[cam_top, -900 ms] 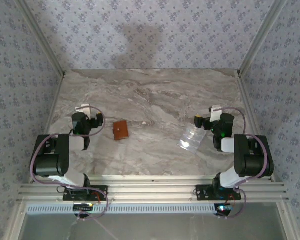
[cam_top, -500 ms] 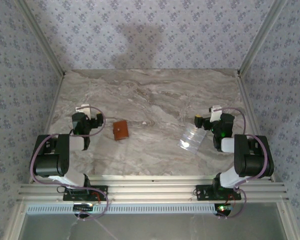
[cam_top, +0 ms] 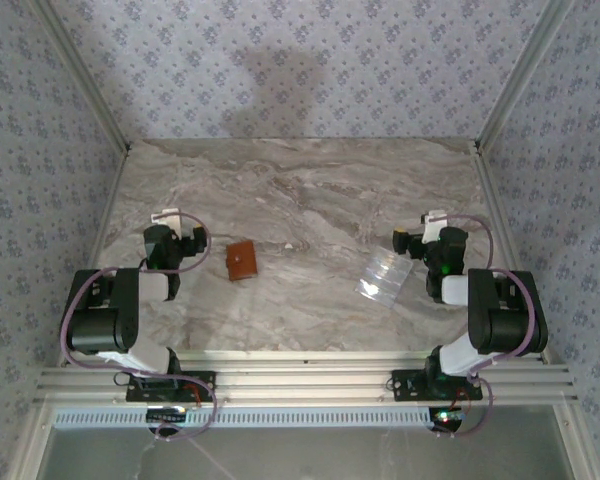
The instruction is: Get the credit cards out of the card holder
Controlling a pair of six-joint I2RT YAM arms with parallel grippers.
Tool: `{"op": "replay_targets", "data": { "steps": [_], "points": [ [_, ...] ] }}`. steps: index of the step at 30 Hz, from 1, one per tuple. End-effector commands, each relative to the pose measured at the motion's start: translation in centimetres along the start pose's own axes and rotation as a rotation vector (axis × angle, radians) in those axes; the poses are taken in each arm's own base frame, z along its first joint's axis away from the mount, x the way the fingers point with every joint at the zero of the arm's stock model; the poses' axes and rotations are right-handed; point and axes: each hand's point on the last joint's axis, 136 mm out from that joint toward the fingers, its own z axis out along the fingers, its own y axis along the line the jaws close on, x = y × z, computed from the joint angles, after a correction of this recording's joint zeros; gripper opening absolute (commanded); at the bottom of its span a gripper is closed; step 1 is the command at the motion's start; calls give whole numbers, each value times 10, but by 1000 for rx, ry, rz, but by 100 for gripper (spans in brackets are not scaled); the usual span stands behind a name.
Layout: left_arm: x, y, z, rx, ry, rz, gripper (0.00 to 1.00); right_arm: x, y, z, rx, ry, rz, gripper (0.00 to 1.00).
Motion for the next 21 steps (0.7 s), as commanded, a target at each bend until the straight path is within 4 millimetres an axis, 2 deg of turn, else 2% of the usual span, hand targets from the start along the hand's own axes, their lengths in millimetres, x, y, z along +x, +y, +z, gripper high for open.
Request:
{"op": "replay_targets", "data": {
  "steps": [1,10,12,17,21],
  "points": [
    [-8,0,1,10,-28,4,100,-4,-13,3,85,1,17,100],
    [-7,0,1,9,-27,4,100,-5,-13,3,102,-2,8,100],
    [-11,6,0,-33,-27,-5,100,-10,-14,1,123,10,3,100],
    [-33,13,-13,-134,7,11,99,-30,-18,-12,173,60,8,100],
    [-57,2,-24,-168,53,22,100,-42,-14,-27,187,109,31,100]
  ]
}}
